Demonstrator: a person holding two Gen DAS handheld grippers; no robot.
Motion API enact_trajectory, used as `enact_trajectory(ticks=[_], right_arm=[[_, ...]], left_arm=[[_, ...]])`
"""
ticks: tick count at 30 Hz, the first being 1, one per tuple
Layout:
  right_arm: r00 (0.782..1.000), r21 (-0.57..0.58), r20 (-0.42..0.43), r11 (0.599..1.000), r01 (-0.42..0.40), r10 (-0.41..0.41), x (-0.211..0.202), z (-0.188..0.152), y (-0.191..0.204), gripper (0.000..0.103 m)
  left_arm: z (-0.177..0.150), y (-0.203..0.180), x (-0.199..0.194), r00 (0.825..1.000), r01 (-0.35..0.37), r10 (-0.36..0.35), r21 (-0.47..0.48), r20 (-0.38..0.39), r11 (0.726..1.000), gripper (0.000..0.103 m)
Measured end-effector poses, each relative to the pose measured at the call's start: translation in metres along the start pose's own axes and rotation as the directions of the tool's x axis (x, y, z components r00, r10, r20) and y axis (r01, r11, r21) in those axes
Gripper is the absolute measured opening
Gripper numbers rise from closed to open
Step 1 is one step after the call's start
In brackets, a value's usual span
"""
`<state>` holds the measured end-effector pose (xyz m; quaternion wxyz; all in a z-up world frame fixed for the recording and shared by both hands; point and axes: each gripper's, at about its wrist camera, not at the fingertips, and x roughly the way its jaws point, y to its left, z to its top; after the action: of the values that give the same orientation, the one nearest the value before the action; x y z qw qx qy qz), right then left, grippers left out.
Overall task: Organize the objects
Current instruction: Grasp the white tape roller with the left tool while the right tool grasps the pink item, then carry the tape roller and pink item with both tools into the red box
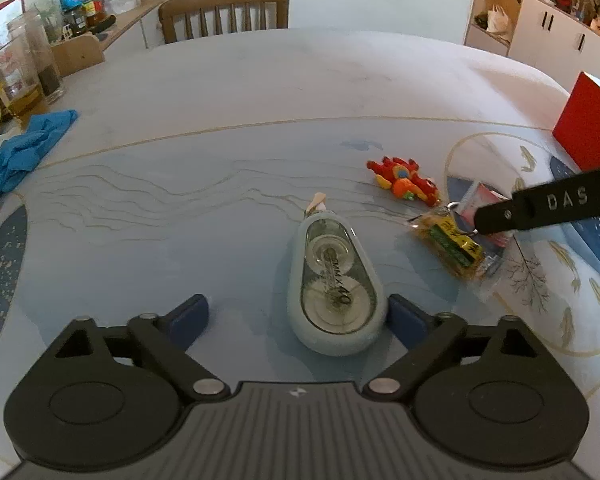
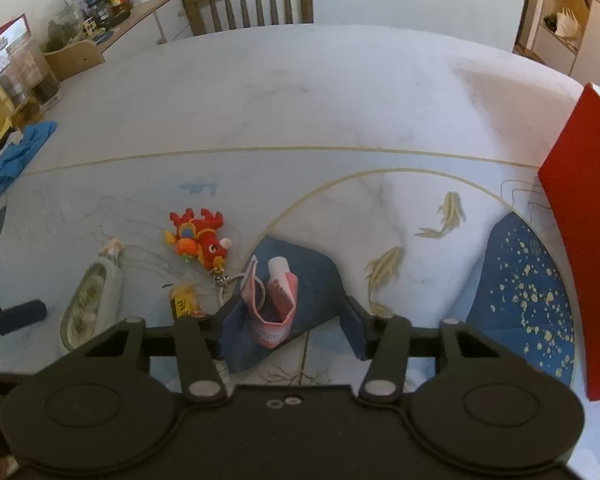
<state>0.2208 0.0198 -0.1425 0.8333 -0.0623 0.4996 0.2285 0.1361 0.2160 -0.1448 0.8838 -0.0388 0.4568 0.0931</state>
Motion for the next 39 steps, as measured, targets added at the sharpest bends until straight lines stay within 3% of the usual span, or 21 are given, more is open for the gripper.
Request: enact_trajectory(ticks=[7, 10, 31, 39], right_arm=[[1.0, -0.06, 0.003, 0.998, 0.001, 0.0, 0.001, 0.002, 0.009, 0.029], [1.0, -0.066, 0.014, 0.998, 0.003, -0.002, -0.004, 0.001, 0.009, 0.026], [0.997, -0.028, 0.069, 0.999, -0.042, 0.044, -0.069, -0.022, -0.026, 0.021], [0.994, 0.006, 0.098, 0.999, -0.044, 0.043, -0.106, -0.038, -0.051, 0.021]], left_arm=[[0.008, 0.003, -0.001, 1.0, 0.007, -0.008, 0.007, 0.02, 1.0, 0.066], [0.01, 0.002, -0.001, 1.0, 0.011, -0.012, 0.011, 0.026, 1.0, 0.051], [0.011, 0.001, -0.019, 0.996, 0.086, -0.086, -0.068, 0.012, 0.994, 0.051], [0.012, -0.023, -0.047, 0.99, 0.13, -0.129, -0.015, 0.053, 0.991, 0.05]])
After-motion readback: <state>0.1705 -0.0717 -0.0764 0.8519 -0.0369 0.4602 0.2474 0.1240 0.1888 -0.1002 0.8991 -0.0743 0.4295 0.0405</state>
